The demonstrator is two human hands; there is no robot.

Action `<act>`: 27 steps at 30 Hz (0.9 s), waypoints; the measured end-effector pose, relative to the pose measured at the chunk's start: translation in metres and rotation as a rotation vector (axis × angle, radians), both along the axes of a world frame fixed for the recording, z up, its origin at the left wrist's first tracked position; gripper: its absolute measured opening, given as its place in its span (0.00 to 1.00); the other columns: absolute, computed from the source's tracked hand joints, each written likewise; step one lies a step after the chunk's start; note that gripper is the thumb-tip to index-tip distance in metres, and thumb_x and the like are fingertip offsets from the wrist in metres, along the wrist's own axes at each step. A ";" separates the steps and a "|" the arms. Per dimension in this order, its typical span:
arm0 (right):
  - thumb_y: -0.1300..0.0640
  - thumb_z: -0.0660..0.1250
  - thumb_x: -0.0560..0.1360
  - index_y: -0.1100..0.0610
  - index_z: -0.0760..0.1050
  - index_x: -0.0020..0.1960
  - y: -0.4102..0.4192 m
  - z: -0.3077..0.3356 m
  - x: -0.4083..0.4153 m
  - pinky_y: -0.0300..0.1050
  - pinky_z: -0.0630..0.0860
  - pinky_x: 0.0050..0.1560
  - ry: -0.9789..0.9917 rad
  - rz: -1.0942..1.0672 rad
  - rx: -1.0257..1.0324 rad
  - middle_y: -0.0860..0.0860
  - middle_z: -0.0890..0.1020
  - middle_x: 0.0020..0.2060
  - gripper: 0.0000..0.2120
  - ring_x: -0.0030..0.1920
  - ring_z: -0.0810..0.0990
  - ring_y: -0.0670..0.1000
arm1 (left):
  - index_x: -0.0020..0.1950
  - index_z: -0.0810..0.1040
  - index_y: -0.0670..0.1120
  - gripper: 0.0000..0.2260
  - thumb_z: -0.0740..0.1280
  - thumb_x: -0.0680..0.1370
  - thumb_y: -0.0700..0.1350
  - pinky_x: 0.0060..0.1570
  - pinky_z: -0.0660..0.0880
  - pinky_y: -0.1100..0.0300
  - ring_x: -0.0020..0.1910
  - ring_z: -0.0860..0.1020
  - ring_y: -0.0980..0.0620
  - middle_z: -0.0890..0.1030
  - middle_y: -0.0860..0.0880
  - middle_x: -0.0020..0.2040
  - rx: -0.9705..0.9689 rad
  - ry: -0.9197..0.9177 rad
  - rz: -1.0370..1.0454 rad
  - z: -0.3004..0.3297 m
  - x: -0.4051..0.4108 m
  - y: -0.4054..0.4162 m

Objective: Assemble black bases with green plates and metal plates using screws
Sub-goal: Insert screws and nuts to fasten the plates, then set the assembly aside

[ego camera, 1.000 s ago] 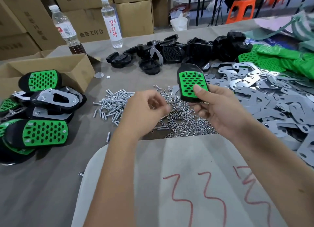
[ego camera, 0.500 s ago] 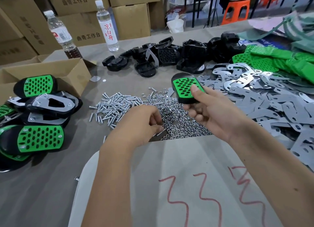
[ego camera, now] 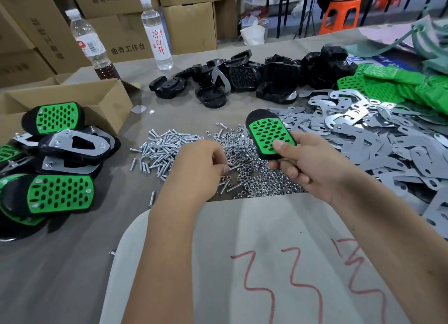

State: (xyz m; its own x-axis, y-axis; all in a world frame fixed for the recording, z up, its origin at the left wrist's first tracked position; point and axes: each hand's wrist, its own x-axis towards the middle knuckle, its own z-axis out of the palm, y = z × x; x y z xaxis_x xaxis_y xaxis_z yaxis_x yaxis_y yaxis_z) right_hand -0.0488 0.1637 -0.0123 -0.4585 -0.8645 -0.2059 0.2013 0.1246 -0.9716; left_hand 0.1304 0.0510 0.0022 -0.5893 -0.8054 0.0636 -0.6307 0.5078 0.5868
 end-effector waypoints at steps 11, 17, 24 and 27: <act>0.63 0.57 0.87 0.64 0.71 0.62 0.000 0.006 0.011 0.36 0.65 0.19 0.104 0.068 -0.088 0.57 0.79 0.36 0.07 0.23 0.73 0.47 | 0.44 0.80 0.54 0.09 0.76 0.74 0.42 0.35 0.67 0.60 0.37 0.75 0.55 0.78 0.55 0.38 0.018 -0.230 -0.093 0.005 0.006 0.006; 0.62 0.59 0.86 0.61 0.72 0.62 -0.001 0.000 0.014 0.36 0.63 0.17 0.160 0.067 -0.018 0.58 0.78 0.35 0.07 0.20 0.71 0.47 | 0.37 0.75 0.54 0.10 0.70 0.71 0.39 0.43 0.74 0.58 0.47 0.81 0.46 0.81 0.52 0.44 -0.152 -0.296 0.014 0.004 -0.005 0.021; 0.61 0.57 0.87 0.61 0.71 0.62 -0.002 0.003 0.014 0.37 0.64 0.19 -0.002 0.093 -0.035 0.58 0.78 0.38 0.07 0.24 0.73 0.49 | 0.39 0.78 0.53 0.12 0.70 0.70 0.35 0.42 0.74 0.61 0.45 0.81 0.49 0.83 0.51 0.43 -0.060 -0.002 0.209 -0.005 -0.004 0.006; 0.62 0.58 0.86 0.61 0.71 0.61 -0.002 0.003 0.012 0.35 0.59 0.18 -0.003 0.081 -0.012 0.57 0.77 0.38 0.06 0.23 0.71 0.48 | 0.43 0.82 0.52 0.13 0.72 0.71 0.34 0.32 0.71 0.73 0.38 0.82 0.56 0.84 0.53 0.40 0.011 0.230 0.306 -0.007 -0.004 0.000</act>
